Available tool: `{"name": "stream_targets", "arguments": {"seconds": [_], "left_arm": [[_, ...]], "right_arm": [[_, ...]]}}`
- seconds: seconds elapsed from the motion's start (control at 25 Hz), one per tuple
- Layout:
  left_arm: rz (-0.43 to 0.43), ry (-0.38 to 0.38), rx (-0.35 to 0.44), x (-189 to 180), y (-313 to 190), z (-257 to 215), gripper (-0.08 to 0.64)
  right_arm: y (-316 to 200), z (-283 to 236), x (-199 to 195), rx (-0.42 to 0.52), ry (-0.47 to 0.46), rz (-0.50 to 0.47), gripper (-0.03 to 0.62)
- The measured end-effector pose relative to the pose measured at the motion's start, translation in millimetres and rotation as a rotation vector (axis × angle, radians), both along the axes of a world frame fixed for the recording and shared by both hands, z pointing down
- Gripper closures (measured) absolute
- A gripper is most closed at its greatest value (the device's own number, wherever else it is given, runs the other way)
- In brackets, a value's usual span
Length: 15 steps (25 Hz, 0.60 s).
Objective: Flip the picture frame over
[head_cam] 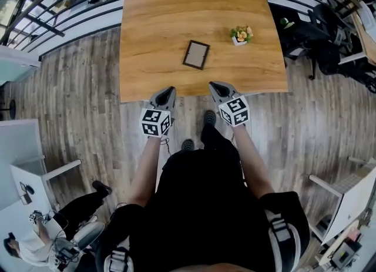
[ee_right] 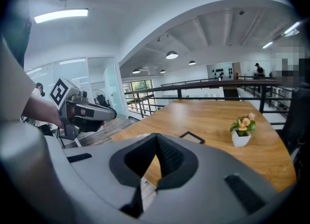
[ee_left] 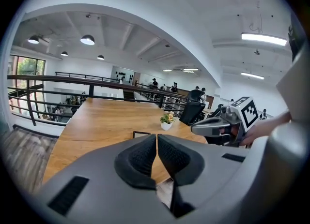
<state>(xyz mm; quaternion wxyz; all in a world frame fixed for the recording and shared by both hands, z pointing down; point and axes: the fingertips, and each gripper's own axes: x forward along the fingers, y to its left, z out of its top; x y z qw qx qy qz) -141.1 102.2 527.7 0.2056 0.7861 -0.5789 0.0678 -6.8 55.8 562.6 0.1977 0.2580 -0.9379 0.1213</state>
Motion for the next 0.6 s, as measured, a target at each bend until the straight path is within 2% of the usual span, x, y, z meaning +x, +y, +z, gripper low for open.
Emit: {"name": "stream_targets", "arguments": {"seconds": [0.6], "left_arm": [[-0.130,-0.006,0.001,12,-75,-3,0.531]], "right_arm": [[-91,0,8,0.001,-0.005,-0.119,0.584]]}}
